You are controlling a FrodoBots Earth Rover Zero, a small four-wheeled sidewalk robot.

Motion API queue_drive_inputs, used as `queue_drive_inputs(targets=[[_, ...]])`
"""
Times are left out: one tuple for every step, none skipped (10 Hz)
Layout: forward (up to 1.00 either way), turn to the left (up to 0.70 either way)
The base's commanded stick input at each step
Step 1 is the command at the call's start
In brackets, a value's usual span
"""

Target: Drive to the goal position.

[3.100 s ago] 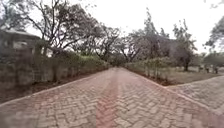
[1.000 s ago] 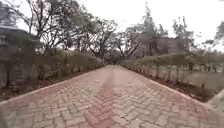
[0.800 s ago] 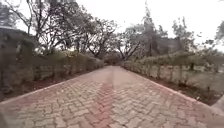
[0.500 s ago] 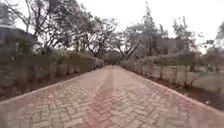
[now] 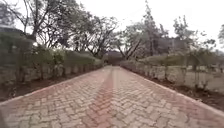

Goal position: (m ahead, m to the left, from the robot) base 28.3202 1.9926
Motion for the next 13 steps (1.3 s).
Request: queue_drive_inputs(targets=[[0.70,0.00],[0.70,0.00],[0.70,0.00],[0.70,0.00],[0.70,0.00],[0.70,0.00],[0.70,0.00],[0.70,0.00],[0.70,0.00],[0.70,0.00],[0.69,0.00],[0.69,0.00],[0.69,0.00]])
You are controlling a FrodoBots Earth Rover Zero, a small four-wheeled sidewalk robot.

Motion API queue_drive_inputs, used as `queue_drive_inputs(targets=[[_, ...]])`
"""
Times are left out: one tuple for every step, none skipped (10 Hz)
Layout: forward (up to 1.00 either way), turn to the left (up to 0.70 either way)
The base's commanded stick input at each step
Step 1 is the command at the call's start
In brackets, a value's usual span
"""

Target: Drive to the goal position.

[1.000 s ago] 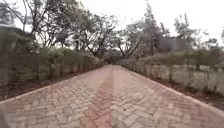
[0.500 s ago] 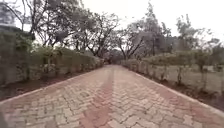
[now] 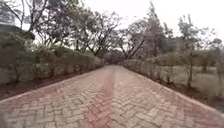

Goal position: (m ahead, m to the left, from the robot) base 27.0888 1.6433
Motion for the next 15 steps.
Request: queue_drive_inputs(targets=[[0.69,0.00],[0.69,0.00],[0.69,0.00],[0.69,0.00],[0.69,0.00],[0.69,0.00],[0.69,0.00],[0.69,0.00],[0.69,0.00],[0.69,0.00],[0.69,0.00],[0.69,0.00],[0.69,0.00],[0.69,0.00],[0.69,0.00]])
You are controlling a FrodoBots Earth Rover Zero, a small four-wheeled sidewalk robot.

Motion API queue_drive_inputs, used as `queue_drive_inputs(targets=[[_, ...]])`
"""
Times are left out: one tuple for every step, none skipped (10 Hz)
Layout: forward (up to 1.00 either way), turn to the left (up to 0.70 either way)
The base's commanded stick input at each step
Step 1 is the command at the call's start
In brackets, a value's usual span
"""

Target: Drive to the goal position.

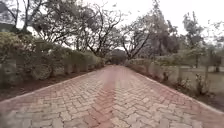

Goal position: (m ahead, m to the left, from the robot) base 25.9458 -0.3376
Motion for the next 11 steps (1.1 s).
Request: queue_drive_inputs(targets=[[0.69,0.00],[0.69,0.00],[0.69,0.00],[0.69,0.00],[0.69,0.00],[0.69,0.00],[0.69,0.00],[0.69,0.00],[0.69,0.00],[0.69,0.00],[0.69,0.00]])
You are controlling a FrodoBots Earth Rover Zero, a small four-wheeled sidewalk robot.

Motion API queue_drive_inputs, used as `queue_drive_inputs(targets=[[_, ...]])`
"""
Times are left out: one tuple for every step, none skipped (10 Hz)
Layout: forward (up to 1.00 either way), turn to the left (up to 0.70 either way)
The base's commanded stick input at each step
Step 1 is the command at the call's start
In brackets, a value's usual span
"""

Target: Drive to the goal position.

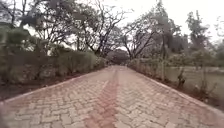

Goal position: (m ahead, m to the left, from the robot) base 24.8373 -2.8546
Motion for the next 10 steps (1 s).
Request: queue_drive_inputs(targets=[[0.69,0.00],[0.69,0.00],[0.69,0.00],[0.69,0.00],[0.69,0.00],[0.69,0.00],[0.69,0.00],[0.69,0.00],[0.69,0.00],[0.69,0.00]])
